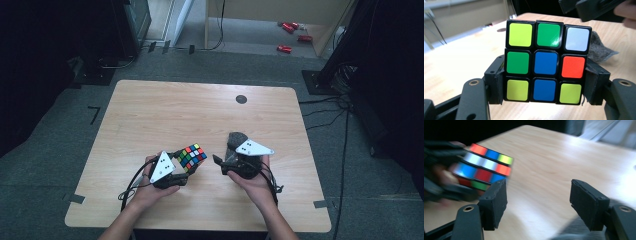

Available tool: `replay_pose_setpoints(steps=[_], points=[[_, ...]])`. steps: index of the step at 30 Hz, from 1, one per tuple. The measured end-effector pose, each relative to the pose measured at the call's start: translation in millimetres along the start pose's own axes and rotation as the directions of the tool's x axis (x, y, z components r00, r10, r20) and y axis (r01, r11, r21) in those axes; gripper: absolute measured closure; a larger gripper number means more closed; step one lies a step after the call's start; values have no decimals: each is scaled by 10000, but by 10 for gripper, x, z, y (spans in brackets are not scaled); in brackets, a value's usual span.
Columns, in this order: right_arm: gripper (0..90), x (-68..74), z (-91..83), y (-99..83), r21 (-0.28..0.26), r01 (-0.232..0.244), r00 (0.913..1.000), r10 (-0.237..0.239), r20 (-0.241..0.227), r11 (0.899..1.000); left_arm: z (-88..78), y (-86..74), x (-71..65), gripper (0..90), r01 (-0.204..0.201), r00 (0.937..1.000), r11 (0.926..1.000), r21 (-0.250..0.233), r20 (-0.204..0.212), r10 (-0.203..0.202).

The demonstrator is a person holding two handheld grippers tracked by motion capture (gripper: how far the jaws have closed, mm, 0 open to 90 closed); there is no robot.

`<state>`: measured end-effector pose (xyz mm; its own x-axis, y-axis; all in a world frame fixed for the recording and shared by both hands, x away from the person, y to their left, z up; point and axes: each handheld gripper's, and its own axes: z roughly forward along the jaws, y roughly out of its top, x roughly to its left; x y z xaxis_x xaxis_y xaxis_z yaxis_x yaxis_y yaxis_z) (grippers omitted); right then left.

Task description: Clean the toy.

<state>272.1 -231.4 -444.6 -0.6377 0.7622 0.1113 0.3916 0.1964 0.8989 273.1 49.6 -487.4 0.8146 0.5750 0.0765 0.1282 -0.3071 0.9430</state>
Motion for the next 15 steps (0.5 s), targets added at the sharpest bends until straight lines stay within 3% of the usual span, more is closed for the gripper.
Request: replay_pose_setpoints(steps=[2,3,9,15], points=[[333,-89,-3,-45,67,677,9948,-681,758,9977,-14,5,24,340,253,9995,9997,40,164,-254],[329,-128,2,-64,171,763,9924,-776,958,9969,-19,4,33,340,303,9995,9995,49,81,-303],[315,-410,95,-291,1125,368,9784,-587,1985,9930,2,-89,138,341,949,9953,9953,201,185,-953],[349,-530,196,-459,1681,62,9656,-496,2552,9857,13,-196,182,342,1470,9887,9887,-299,326,-1460]])
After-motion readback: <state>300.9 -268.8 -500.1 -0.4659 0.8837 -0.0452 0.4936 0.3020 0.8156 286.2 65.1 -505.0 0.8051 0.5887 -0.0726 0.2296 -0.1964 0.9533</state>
